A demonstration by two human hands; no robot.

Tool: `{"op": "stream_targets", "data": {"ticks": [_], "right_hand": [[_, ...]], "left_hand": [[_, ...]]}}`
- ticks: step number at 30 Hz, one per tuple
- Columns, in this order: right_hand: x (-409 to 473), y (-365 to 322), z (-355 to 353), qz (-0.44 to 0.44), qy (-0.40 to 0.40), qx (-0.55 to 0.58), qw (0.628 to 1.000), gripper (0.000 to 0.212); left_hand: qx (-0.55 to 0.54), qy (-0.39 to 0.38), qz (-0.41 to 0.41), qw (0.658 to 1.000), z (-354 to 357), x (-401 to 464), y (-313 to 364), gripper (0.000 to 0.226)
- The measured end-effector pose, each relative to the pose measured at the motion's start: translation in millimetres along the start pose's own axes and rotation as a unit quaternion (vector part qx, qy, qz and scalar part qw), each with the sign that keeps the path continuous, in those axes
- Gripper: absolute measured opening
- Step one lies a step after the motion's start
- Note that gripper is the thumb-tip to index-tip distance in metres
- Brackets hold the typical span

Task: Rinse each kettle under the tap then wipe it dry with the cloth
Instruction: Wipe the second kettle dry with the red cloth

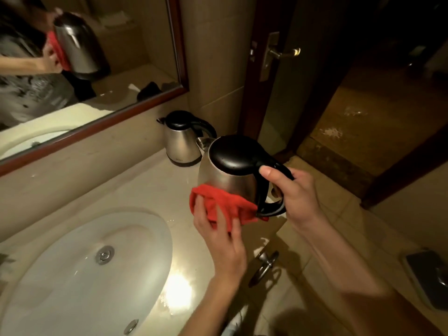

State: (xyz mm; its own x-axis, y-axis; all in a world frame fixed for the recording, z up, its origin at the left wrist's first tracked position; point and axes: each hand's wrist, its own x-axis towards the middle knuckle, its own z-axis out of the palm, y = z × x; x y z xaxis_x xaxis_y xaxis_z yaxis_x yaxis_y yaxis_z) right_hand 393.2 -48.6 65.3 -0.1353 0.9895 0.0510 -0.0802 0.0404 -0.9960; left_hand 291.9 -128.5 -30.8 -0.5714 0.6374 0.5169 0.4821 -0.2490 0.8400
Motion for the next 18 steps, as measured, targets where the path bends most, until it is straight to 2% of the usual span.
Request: {"op": "stream_targets", "data": {"ticks": [1,3,5,7,10,12,14,16,18], "right_hand": [[-1,-1,2,-0.002,0.008,-0.004,1.000,0.059],[-3,-1,6,-0.011,0.000,-0.014,1.000,0.047],[-6,-1,9,-0.015,-0.014,-0.019,1.000,0.042],[-6,1,12,-0.018,-0.023,-0.018,0.999,0.037],[-7,4,15,-0.029,-0.029,-0.034,0.999,0.045],[-7,5,16,-0.037,-0.025,-0.044,0.998,0.053],[-7,4,16,-0.033,-0.026,-0.056,0.998,0.047],[-9,5,15,-0.038,-0.035,-0.048,0.998,0.042],[-10,7,16,-0.035,-0.029,-0.023,0.999,0.050]], "left_hand": [[0.044,-0.007,0.047,0.998,4,-11,-10,0.043],[0.115,-0.017,0.107,0.987,8,-27,-33,0.037],[0.138,-0.013,0.110,0.984,10,-35,-48,0.042],[0.117,-0.001,0.083,0.990,10,-38,-51,0.047],[0.075,0.015,0.036,0.996,11,-37,-44,0.045],[0.001,0.046,-0.074,0.996,8,-30,-34,0.050],[-0.078,0.080,-0.188,0.976,3,-21,-26,0.052],[-0.092,0.115,-0.203,0.968,-2,-13,-16,0.051],[-0.096,0.127,-0.158,0.974,-8,-3,-1,0.048]]}}
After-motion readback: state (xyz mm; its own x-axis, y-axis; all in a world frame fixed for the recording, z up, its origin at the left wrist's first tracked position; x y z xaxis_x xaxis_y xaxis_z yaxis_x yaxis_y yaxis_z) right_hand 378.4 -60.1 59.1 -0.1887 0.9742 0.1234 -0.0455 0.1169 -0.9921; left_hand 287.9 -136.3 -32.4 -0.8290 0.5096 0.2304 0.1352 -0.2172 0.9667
